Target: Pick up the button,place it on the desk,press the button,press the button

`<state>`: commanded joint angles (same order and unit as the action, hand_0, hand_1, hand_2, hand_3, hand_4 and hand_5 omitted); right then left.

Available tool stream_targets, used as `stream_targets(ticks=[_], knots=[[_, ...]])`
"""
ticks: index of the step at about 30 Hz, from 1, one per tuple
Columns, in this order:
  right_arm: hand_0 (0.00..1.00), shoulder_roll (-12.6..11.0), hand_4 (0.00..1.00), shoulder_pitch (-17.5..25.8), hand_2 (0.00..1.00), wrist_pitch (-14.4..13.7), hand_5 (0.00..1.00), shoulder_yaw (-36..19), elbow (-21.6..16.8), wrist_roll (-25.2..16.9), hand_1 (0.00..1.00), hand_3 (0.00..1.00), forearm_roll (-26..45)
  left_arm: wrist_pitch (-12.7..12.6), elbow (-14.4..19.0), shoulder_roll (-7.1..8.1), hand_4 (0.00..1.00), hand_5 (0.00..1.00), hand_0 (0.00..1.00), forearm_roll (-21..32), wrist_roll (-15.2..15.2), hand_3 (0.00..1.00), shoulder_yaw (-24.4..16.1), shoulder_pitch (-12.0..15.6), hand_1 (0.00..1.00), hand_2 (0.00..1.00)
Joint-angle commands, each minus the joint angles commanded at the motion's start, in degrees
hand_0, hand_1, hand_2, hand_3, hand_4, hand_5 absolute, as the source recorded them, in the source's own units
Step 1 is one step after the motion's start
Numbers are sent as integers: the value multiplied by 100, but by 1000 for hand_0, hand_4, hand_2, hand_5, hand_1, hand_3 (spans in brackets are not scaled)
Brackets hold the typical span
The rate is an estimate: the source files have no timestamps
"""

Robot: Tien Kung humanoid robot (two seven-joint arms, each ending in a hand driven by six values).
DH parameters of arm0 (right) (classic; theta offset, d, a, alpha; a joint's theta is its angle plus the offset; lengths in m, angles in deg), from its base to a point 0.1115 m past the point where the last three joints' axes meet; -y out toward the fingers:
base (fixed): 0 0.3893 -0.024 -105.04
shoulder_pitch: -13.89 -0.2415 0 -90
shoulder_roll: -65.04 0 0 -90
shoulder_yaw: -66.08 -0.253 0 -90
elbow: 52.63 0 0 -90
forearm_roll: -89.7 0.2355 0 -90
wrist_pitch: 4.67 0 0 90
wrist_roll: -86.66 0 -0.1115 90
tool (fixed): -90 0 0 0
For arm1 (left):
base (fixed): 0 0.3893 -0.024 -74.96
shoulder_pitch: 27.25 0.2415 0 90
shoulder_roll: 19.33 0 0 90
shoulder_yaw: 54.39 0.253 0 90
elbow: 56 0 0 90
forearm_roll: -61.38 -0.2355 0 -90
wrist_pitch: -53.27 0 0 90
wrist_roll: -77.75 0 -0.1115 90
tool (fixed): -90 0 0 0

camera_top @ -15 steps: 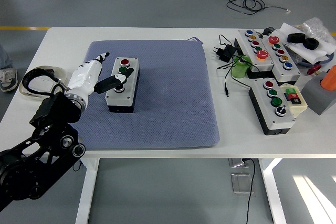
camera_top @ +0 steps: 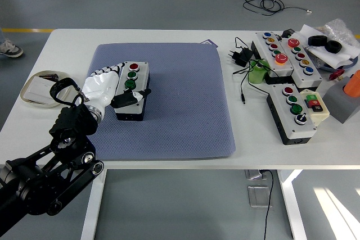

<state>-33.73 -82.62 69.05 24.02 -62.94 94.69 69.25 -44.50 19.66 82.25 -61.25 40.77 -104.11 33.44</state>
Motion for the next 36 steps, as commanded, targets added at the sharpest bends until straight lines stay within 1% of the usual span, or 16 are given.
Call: stream_targets(ticks=[2, 3, 7, 8, 9, 11, 14, 18, 20, 21, 24, 26, 27, 32, 33, 36], knots=[[787, -1, 412, -4, 817, 0, 479, -4, 0, -1, 797, 751, -6, -66, -123, -53, 998, 882, 921, -81, 0, 998, 26, -25, 998, 998], [787, -2, 412, -7, 817, 0, 479, -10, 0, 1, 797, 751, -15, -113, -184, -82, 998, 857, 907, -128, 0, 998, 42, -38, 998, 998], [787, -4, 412, -12, 817, -1, 479, -10, 0, -2, 797, 751, -13, -282, -338, -167, 998, 857, 907, -281, 0, 998, 82, -69, 998, 998], [787, -5, 412, -14, 817, -1, 479, -11, 0, -3, 797, 751, -14, -301, -361, -181, 998, 857, 907, -298, 0, 998, 83, -73, 998, 998], [787, -6, 412, -18, 817, -2, 479, -14, 0, -3, 797, 751, -17, -313, -399, -203, 998, 810, 849, -318, 0, 998, 85, -84, 998, 998], [787, -4, 412, -24, 817, -3, 479, -15, 0, -5, 797, 751, -14, -282, -457, -233, 998, 810, 849, -320, 0, 998, 84, -110, 998, 998], [787, -4, 412, -33, 817, -3, 479, -3, 0, -12, 797, 751, 3, -266, -484, -243, 998, 810, 849, -308, 0, 998, 77, -125, 998, 998], [787, -3, 412, -41, 817, -6, 479, -15, 0, -16, 797, 751, -2, -413, -378, -191, 998, 823, 848, -221, 0, 998, 24, -88, 998, 998], [787, -5, 412, -42, 817, -7, 479, -19, 0, -16, 797, 751, -5, -534, -261, -145, 998, 823, 848, -59, 0, 998, -60, -47, 998, 998], [787, -5, 412, -42, 817, -7, 479, -20, 0, -17, 797, 751, -6, -567, -224, -132, 998, 893, 856, -15, 0, 998, -85, -35, 998, 998], [787, -6, 412, -40, 817, -10, 479, -29, 0, -15, 797, 751, -13, -657, -36, -62, 998, 893, 856, 280, 0, 998, -209, 6, 998, 998], [787, -9, 412, -40, 817, -10, 479, -38, 0, -12, 797, 751, -32, -823, 154, -10, 998, 893, 856, 734, 0, 998, -375, 68, 998, 998], [787, -9, 412, -39, 817, -12, 479, -41, 0, -12, 797, 751, -36, -927, 210, 1, 951, 998, 861, 931, 0, 998, -439, 91, 982, 998], [787, -8, 412, -42, 817, -15, 479, -46, 0, -10, 797, 751, -45, -1481, 405, 60, 951, 998, 861, 2034, 0, 998, -685, 163, 982, 998], [787, -8, 412, -41, 817, -16, 479, -45, 0, -12, 797, 751, -36, -1560, 429, 70, 906, 998, 866, 2217, 0, 998, -725, 170, 959, 998], [787, -6, 412, -37, 817, -18, 479, -40, 0, -12, 797, 751, -21, -1539, 438, 87, 906, 998, 866, 2225, 0, 998, -741, 154, 959, 998]])
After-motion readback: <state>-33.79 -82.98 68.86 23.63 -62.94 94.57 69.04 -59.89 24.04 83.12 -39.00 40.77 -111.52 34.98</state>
